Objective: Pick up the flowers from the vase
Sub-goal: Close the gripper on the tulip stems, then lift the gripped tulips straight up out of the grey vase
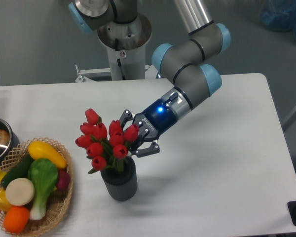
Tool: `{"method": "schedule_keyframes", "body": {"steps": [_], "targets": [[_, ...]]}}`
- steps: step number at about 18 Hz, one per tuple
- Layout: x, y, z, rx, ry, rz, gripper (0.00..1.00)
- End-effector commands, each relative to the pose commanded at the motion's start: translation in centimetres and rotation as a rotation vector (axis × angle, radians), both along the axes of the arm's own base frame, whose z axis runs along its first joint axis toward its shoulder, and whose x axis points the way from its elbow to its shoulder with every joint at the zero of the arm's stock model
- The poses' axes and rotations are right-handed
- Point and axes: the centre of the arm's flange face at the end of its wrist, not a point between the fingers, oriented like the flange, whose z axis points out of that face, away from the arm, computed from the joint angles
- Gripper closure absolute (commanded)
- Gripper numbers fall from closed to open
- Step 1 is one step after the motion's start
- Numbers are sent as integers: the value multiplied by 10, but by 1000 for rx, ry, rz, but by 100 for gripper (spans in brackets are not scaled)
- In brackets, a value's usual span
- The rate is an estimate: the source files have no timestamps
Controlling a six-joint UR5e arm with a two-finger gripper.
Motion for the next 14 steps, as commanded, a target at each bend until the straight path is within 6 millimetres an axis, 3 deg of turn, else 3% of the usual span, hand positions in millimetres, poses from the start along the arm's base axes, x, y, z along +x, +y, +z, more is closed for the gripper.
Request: {"method": "schedule_keyframes", "body": {"steps": [4,14], "targets": [[5,-1,14,39,-15,-7,61],[19,-16,76,16,-72,22,61]]}}
